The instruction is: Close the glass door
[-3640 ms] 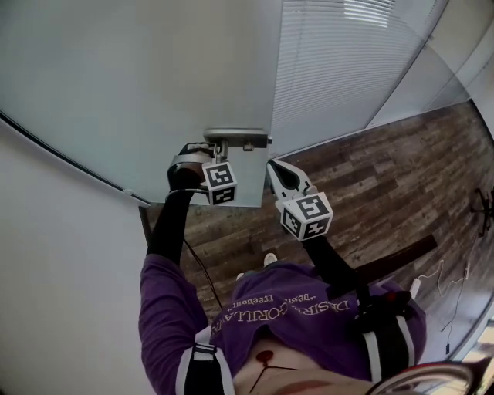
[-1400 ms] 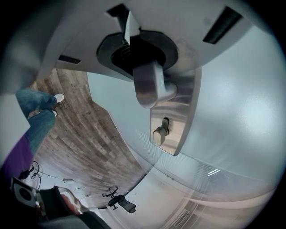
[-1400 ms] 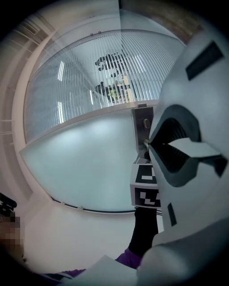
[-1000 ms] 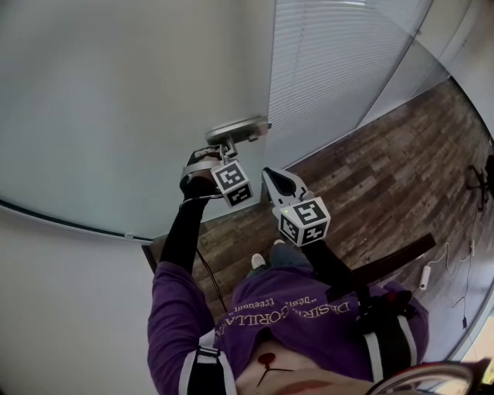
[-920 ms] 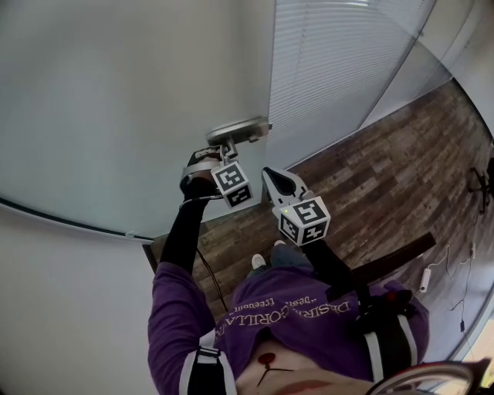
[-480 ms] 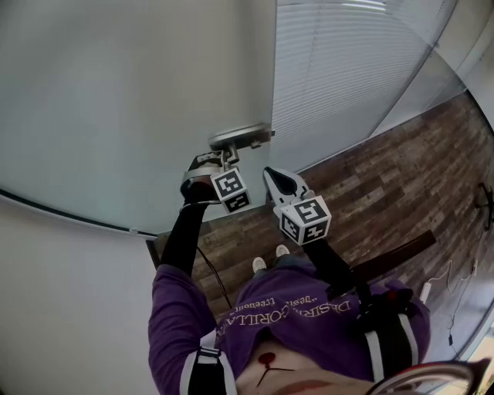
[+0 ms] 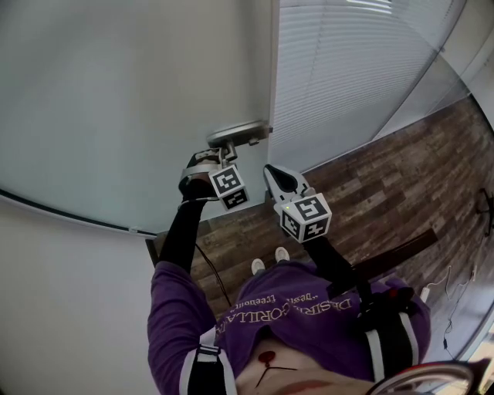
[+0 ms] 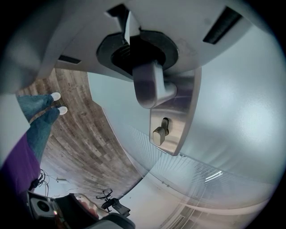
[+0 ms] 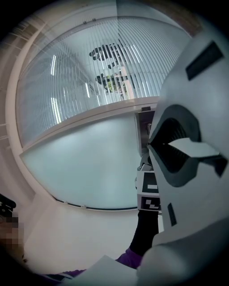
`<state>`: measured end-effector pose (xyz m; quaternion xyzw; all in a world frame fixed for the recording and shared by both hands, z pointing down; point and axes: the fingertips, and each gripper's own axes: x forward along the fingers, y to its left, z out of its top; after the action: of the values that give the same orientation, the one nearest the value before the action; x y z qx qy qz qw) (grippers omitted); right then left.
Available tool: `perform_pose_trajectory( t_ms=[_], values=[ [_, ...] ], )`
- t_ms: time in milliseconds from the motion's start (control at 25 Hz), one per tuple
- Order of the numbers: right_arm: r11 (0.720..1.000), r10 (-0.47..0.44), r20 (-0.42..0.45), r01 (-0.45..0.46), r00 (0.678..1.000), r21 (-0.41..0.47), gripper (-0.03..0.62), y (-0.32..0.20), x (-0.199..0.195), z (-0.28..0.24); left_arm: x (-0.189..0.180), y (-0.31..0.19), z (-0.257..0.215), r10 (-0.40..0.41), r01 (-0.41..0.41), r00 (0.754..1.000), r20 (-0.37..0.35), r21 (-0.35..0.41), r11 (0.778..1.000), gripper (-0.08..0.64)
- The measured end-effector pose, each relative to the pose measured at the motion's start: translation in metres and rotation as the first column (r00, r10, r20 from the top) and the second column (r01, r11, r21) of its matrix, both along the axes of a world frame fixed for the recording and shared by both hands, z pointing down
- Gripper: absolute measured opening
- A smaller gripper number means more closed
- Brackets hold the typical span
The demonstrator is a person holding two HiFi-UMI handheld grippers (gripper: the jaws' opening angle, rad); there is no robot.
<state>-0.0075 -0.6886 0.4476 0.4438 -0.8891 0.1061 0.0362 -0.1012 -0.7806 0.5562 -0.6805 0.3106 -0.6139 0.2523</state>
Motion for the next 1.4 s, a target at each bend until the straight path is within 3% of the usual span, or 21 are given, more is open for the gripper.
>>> perform_pose_trajectory(
  t_ms=[1400],
  values=[
    [1.000,0.011,-0.023,-0.011,1.000,0.016,-0.011,-0.045,0.003,-0.004,-0.020,-0.068,-0.002,-0.079,0.079,0.997,-0.009,0.001,0.997,0.000]
  ],
)
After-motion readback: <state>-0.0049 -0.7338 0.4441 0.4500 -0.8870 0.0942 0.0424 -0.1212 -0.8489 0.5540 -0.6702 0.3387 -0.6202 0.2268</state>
